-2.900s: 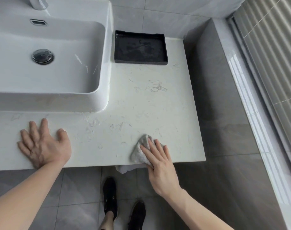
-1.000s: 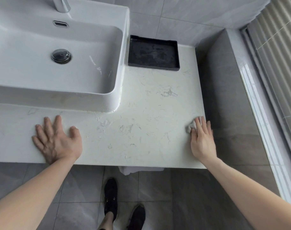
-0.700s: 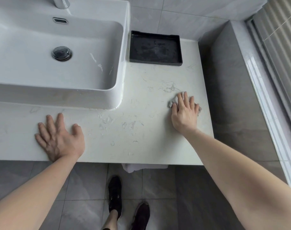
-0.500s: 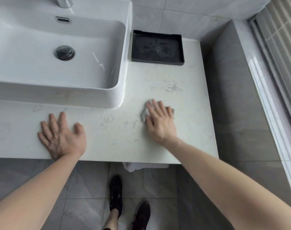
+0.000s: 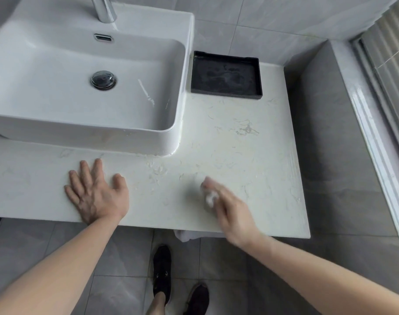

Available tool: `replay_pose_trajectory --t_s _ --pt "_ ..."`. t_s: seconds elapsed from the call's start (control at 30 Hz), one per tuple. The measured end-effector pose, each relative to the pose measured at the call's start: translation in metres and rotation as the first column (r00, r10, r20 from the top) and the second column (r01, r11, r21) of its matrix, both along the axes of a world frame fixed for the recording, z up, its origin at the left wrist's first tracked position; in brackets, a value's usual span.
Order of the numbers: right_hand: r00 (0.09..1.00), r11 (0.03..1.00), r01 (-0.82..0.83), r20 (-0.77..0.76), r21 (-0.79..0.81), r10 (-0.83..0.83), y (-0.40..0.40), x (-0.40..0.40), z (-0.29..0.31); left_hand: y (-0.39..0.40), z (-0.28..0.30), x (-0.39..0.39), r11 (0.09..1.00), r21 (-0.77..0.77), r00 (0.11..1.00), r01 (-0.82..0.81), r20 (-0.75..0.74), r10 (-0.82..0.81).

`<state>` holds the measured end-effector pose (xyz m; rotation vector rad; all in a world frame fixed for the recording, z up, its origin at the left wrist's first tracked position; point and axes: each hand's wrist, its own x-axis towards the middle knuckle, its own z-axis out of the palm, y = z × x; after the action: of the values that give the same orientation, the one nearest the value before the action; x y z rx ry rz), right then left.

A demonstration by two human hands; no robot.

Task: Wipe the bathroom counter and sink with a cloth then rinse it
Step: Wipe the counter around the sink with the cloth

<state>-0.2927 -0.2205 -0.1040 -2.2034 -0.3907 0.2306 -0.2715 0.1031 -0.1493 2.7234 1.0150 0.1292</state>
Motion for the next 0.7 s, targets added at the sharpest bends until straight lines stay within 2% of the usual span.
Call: replay_pose_trajectory --t_s 0.1,0.17,0.23,0.33,0.43,0.57,0.7 --pt "0.959 0.965 0.263 0.110 -0.010 -0.261 0.006 0.070 0.014 0.000 0.000 0.000 1.000 0.002 1.000 0.006 0.001 -0.006" --pt "0.934 0.951 0.310 0.194 -0.025 -0.299 0.015 0.115 0.016 0.000 -0.001 -0.001 1.000 0.004 1.000 0.010 0.005 -0.010" --pt "0.939 0.945 0.315 0.169 -0.083 -0.298 0.028 0.153 0.008 0.000 -0.001 -0.001 1.000 0.008 1.000 0.008 0.008 -0.008" --pt "0.969 0.928 0.245 0.068 -0.279 -0.236 0.052 0.174 -0.014 0.000 -0.001 -0.001 1.000 0.007 1.000 0.010 0.012 -0.010" --pt "0.981 0.887 0.181 0.143 -0.426 -0.131 0.082 0.152 -0.033 0.000 0.000 -0.001 1.000 0.010 1.000 0.010 0.010 -0.010" --pt "0.985 0.906 0.061 0.170 -0.419 0.013 0.100 0.090 -0.047 0.000 0.000 0.000 1.000 0.008 1.000 0.006 0.001 -0.006" --pt "0.951 0.882 -0.193 0.138 -0.431 0.276 0.079 0.017 -0.034 0.001 0.001 -0.001 1.000 0.005 1.000 0.014 -0.005 -0.014"
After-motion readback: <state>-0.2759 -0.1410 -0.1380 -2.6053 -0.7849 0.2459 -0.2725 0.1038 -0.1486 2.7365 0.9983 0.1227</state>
